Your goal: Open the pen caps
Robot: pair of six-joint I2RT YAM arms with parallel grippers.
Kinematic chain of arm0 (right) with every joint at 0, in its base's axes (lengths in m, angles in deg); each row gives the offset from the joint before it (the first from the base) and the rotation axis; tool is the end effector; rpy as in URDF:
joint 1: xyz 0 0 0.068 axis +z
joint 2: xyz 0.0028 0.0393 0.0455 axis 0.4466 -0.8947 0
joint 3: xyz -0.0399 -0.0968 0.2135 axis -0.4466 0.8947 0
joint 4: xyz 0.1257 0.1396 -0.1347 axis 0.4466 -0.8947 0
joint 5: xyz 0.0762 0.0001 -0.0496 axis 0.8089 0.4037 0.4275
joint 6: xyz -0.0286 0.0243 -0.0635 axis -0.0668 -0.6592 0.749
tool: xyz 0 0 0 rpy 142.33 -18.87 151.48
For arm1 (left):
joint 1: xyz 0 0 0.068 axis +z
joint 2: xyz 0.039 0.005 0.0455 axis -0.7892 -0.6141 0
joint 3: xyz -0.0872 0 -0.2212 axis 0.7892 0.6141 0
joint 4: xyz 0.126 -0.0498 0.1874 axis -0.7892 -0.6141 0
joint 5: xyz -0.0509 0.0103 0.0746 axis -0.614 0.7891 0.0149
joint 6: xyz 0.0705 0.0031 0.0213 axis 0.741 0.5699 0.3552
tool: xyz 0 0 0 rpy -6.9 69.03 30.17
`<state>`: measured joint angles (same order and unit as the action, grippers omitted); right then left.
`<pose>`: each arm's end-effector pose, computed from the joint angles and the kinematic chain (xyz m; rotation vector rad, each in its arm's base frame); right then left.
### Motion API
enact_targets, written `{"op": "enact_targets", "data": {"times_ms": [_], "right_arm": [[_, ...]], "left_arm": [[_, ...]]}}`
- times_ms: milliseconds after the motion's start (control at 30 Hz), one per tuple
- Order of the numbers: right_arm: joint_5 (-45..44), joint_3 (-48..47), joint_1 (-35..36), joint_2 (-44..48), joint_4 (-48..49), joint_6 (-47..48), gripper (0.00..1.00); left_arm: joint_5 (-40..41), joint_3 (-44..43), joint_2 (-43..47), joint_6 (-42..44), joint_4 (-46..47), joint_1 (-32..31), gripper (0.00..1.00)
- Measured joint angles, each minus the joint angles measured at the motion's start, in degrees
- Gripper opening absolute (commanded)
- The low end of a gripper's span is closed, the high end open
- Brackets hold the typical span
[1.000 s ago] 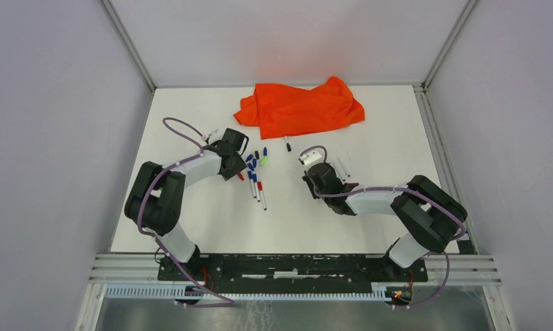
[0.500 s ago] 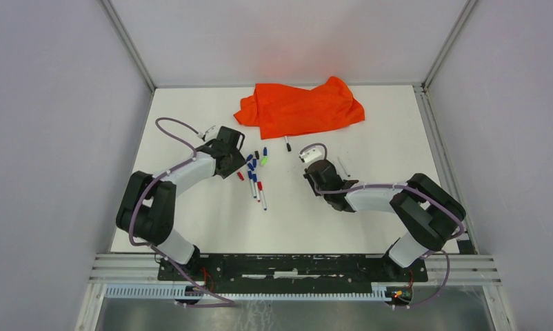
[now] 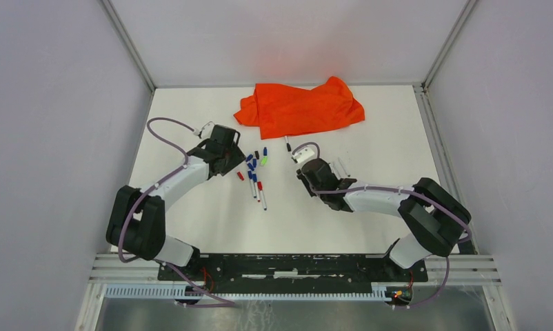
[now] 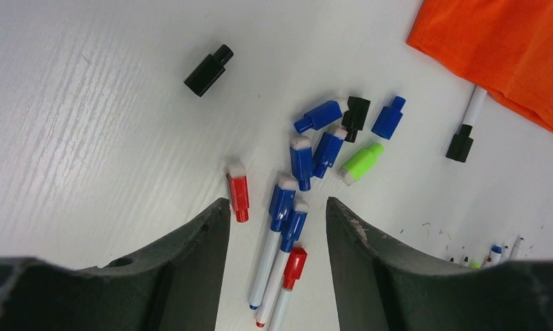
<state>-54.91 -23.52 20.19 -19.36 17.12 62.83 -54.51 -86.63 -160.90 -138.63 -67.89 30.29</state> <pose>0.2190 0.2005 0.1290 -0.6080 2.1860 0.0646 0.2756 -0.0935 0.1718 -0.7486 2.3531 -0.2430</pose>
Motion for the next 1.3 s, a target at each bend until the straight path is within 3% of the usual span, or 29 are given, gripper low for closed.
{"op": "enact_targets", "data": {"times_ms": [267,533,867,1300], "right_arm": [[0.2,-6.4,7.6,-0.5,-2.2,-1.7,0.38],[1.7,-15.0,12.9,-7.8,-3.4,-5.7,0.4],[2.7,-21.5,14.9,-16.1,-5.5,-9.7,0.4],[2.9,-25.1,15.8,-20.3,-7.4,-11.9,0.4]], "left_arm": [[-0.3,3.2,5.4,0.0,1.1,0.0,0.64],[-1.6,9.9,11.7,-0.2,4.5,0.0,0.65],[-1.1,13.6,20.2,-1.0,6.6,0.0,0.65],[-0.6,14.6,21.5,-1.0,7.2,0.0,0.64]]}}
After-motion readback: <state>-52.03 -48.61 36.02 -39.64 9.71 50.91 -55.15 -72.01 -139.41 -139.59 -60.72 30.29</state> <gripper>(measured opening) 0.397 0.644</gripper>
